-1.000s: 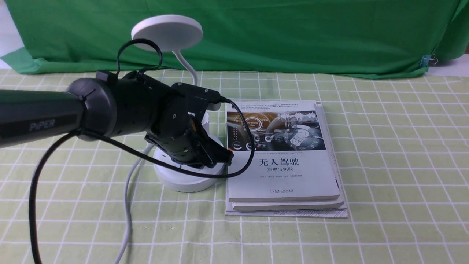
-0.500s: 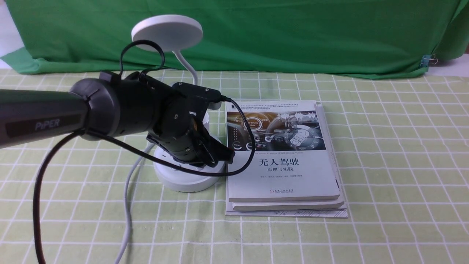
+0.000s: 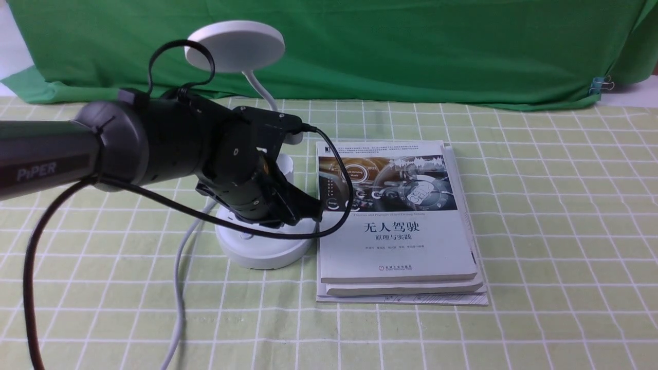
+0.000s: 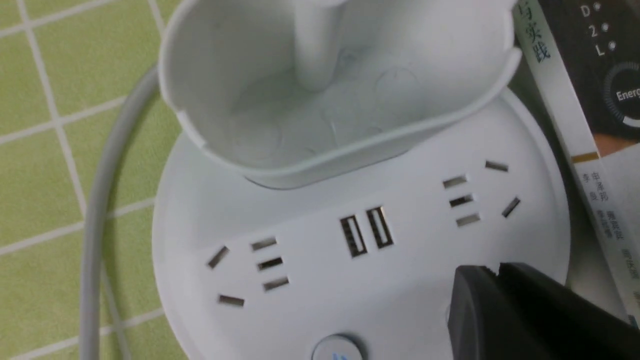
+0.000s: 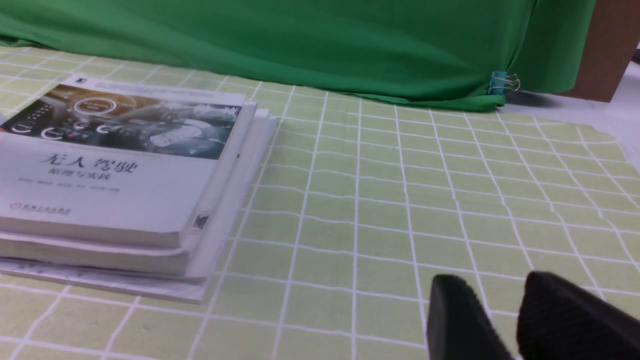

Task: Turn on the table lamp on the green coffee tablecloth with your hand.
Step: 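Press the power button on the lamp base to turn the lamp on with the left gripper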

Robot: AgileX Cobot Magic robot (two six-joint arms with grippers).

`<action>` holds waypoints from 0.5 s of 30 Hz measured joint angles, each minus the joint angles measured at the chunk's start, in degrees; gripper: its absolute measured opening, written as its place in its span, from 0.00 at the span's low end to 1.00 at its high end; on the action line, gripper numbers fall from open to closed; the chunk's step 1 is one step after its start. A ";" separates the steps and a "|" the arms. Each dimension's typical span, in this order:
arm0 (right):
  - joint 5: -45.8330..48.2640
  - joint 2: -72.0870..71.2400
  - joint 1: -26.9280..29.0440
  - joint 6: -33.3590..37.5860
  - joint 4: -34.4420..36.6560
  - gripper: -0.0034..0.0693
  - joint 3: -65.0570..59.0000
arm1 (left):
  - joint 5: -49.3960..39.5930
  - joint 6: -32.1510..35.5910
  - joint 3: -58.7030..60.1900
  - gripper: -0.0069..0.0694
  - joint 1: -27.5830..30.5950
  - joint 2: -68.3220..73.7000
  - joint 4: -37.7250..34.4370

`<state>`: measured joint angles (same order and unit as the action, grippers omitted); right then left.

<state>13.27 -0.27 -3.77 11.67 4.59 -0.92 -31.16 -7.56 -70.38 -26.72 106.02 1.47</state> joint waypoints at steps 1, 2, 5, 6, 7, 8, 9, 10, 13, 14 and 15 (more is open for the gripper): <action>0.00 0.00 0.00 0.00 0.00 0.38 0.00 | 0.00 0.00 0.00 0.12 0.00 0.00 -0.24; 0.00 0.00 0.00 0.00 0.00 0.38 0.00 | 0.00 0.00 0.00 0.12 0.00 0.00 -0.76; 0.00 0.00 0.00 0.00 0.00 0.38 0.00 | 0.00 0.00 0.00 0.12 0.00 0.12 -1.11; 0.00 0.00 0.00 0.00 0.00 0.38 0.00 | 0.00 0.00 0.00 0.12 0.00 0.19 -1.46; 0.00 0.00 0.00 0.00 0.00 0.38 0.00 | 0.00 0.00 0.00 0.12 0.00 0.42 -1.46; 0.00 0.00 0.00 0.00 0.00 0.38 0.00 | -0.06 0.00 0.00 0.12 0.00 0.43 -1.46; 0.00 0.00 0.00 0.00 0.00 0.38 0.00 | -0.06 0.00 0.00 0.12 0.00 0.96 -1.46; 0.00 0.00 0.00 0.00 0.00 0.38 0.00 | 0.00 -0.15 0.00 0.12 0.00 1.54 -1.82; 0.00 0.00 0.00 0.00 0.00 0.38 0.00 | -0.11 -0.15 -0.07 0.12 0.00 2.74 -2.07; 0.00 0.00 0.00 0.00 0.00 0.38 0.00 | 0.03 -0.22 -0.13 0.12 0.08 3.00 -2.07; 0.00 0.00 0.00 0.00 0.00 0.38 0.00 | 0.14 -0.22 -0.20 0.12 0.13 3.16 -2.07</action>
<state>13.27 -0.27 -3.77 11.67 4.59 -0.92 -31.03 -7.78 -70.58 -26.59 109.17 -0.61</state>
